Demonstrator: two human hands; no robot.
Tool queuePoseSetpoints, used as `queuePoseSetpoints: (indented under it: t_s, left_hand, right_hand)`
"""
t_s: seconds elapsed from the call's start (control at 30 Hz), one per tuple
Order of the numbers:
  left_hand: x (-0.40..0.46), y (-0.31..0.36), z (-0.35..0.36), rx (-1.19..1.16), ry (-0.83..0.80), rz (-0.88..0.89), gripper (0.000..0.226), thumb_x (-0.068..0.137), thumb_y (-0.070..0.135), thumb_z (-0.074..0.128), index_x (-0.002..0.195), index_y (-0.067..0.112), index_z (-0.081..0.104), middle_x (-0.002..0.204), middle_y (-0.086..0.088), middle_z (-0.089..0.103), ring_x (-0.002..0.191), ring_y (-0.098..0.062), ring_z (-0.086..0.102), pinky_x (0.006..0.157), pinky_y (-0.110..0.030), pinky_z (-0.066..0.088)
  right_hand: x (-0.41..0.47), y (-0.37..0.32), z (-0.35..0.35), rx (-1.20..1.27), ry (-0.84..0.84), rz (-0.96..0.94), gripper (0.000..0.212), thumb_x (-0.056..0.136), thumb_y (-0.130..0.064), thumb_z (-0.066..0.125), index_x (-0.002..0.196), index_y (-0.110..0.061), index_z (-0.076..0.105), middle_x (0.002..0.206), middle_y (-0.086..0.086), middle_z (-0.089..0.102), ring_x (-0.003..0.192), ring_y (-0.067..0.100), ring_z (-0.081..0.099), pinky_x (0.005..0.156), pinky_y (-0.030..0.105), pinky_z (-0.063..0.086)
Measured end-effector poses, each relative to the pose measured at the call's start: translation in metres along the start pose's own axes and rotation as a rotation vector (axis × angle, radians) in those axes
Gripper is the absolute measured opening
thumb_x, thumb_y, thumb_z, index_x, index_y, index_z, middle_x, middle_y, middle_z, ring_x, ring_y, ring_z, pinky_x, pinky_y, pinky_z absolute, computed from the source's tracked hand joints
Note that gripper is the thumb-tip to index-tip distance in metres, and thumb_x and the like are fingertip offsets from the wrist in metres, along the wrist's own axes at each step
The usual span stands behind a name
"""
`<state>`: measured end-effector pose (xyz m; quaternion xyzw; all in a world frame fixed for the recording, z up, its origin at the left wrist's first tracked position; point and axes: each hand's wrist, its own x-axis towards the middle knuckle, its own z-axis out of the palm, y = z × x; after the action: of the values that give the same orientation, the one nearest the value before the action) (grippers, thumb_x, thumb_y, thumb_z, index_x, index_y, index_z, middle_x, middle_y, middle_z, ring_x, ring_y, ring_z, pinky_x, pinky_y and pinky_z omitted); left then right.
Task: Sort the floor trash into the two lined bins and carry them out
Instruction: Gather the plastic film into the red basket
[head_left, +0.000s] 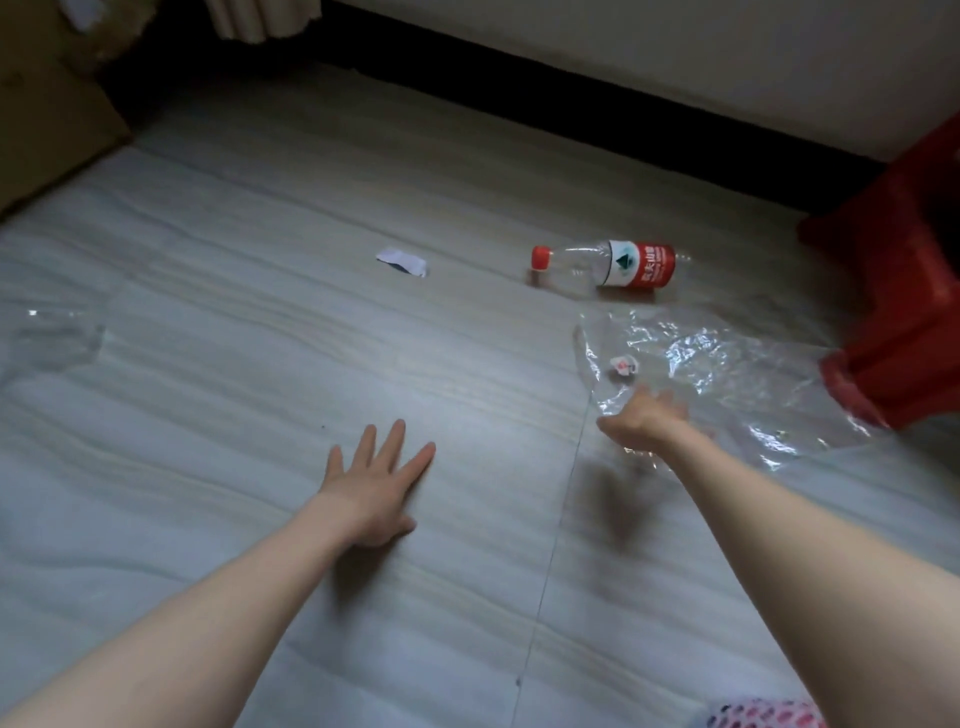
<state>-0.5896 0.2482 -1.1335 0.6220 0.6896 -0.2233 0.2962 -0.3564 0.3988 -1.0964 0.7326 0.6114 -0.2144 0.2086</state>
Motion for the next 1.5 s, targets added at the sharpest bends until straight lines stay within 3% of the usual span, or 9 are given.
queuePoseSetpoints:
  t_s: [0.17, 0.4, 0.5, 0.6, 0.77, 0.87, 0.97, 1.27, 1.5]
  left_hand:
    - [0.025, 0.004, -0.023, -0.034, -0.053, 0.018, 0.108, 0.078, 0.040, 0.070, 0.142, 0.046, -0.017, 0.149, -0.002, -0.038, 0.139, -0.040, -0.025, 0.111, -0.063, 0.007]
    - [0.030, -0.004, -0.018, -0.078, 0.052, 0.027, 0.115, 0.069, 0.043, 0.077, 0.143, 0.047, -0.011, 0.153, 0.007, -0.030, 0.142, -0.032, -0.023, 0.110, -0.064, 0.007]
    - [0.029, -0.009, -0.013, -0.099, 0.140, -0.012, 0.126, 0.061, 0.051, 0.079, 0.147, 0.036, -0.012, 0.154, 0.009, -0.025, 0.145, -0.023, -0.018, 0.113, -0.058, 0.010]
    - [0.029, -0.012, -0.009, -0.124, 0.178, -0.083, 0.135, 0.055, 0.062, 0.076, 0.147, 0.027, -0.017, 0.154, 0.005, -0.027, 0.144, -0.022, -0.018, 0.114, -0.057, 0.009]
    - [0.031, -0.010, -0.015, -0.118, 0.127, -0.077, 0.137, 0.055, 0.063, 0.076, 0.146, 0.026, -0.019, 0.153, 0.005, -0.030, 0.144, -0.025, -0.021, 0.113, -0.059, 0.008]
    - [0.041, -0.012, -0.027, -0.164, 0.213, -0.036, 0.109, 0.068, 0.057, 0.070, 0.149, 0.022, 0.007, 0.158, 0.005, -0.002, 0.146, -0.026, 0.003, 0.112, -0.053, 0.019]
    - [0.062, -0.023, -0.060, -0.272, 0.640, -0.056, 0.042, 0.093, 0.030, 0.047, 0.132, 0.016, 0.045, 0.135, -0.008, 0.046, 0.122, -0.030, 0.044, 0.097, -0.038, 0.037]
    - [0.137, -0.039, -0.126, -0.200, 0.397, -0.094, 0.066, 0.096, 0.029, 0.040, 0.149, 0.026, 0.000, 0.157, -0.012, -0.013, 0.145, -0.033, -0.008, 0.114, -0.052, 0.017]
    - [0.171, -0.045, -0.142, -0.278, 0.378, -0.153, 0.071, 0.098, 0.039, 0.036, 0.149, 0.023, -0.010, 0.156, -0.008, -0.022, 0.144, -0.028, -0.017, 0.115, -0.054, 0.003]
  right_hand:
    - [-0.003, -0.020, 0.029, 0.101, -0.194, -0.072, 0.084, 0.086, -0.050, 0.050, 0.150, -0.012, 0.009, 0.157, 0.013, 0.012, 0.142, 0.034, 0.022, 0.115, 0.053, 0.019]
    - [-0.041, -0.061, 0.037, 0.336, 0.120, -0.200, 0.044, 0.093, -0.039, 0.041, 0.126, -0.012, 0.054, 0.133, 0.012, 0.053, 0.124, 0.031, 0.047, 0.100, 0.039, 0.038]
    - [-0.032, -0.052, 0.024, 0.240, 0.245, -0.214, 0.071, 0.086, -0.061, 0.047, 0.143, -0.020, 0.031, 0.150, 0.008, 0.030, 0.138, 0.030, 0.025, 0.104, 0.053, 0.027]
    - [-0.021, -0.037, 0.027, 0.118, 0.075, -0.160, 0.111, 0.069, -0.078, 0.053, 0.149, -0.032, -0.007, 0.158, 0.002, -0.014, 0.145, 0.035, -0.010, 0.104, 0.071, 0.012]
    - [-0.023, -0.040, 0.058, 0.086, -0.150, -0.174, 0.125, 0.061, -0.079, 0.061, 0.145, -0.036, -0.023, 0.152, 0.004, -0.034, 0.140, 0.040, -0.027, 0.102, 0.075, 0.009]
    - [-0.025, -0.049, 0.062, 0.021, -0.181, -0.198, 0.126, 0.063, -0.076, 0.063, 0.144, -0.036, -0.025, 0.151, 0.004, -0.037, 0.139, 0.040, -0.028, 0.104, 0.074, 0.010]
    - [-0.022, -0.054, 0.058, -0.003, -0.203, -0.198, 0.128, 0.063, -0.074, 0.065, 0.144, -0.035, -0.026, 0.149, 0.005, -0.039, 0.139, 0.041, -0.028, 0.105, 0.073, 0.013]
    - [-0.023, -0.060, 0.059, -0.021, -0.233, -0.204, 0.128, 0.064, -0.073, 0.065, 0.143, -0.034, -0.029, 0.147, 0.007, -0.042, 0.138, 0.042, -0.028, 0.105, 0.072, 0.014]
    - [-0.018, -0.063, 0.055, -0.013, -0.281, -0.210, 0.135, 0.060, -0.072, 0.068, 0.140, -0.032, -0.034, 0.143, 0.010, -0.048, 0.135, 0.044, -0.032, 0.104, 0.073, 0.010]
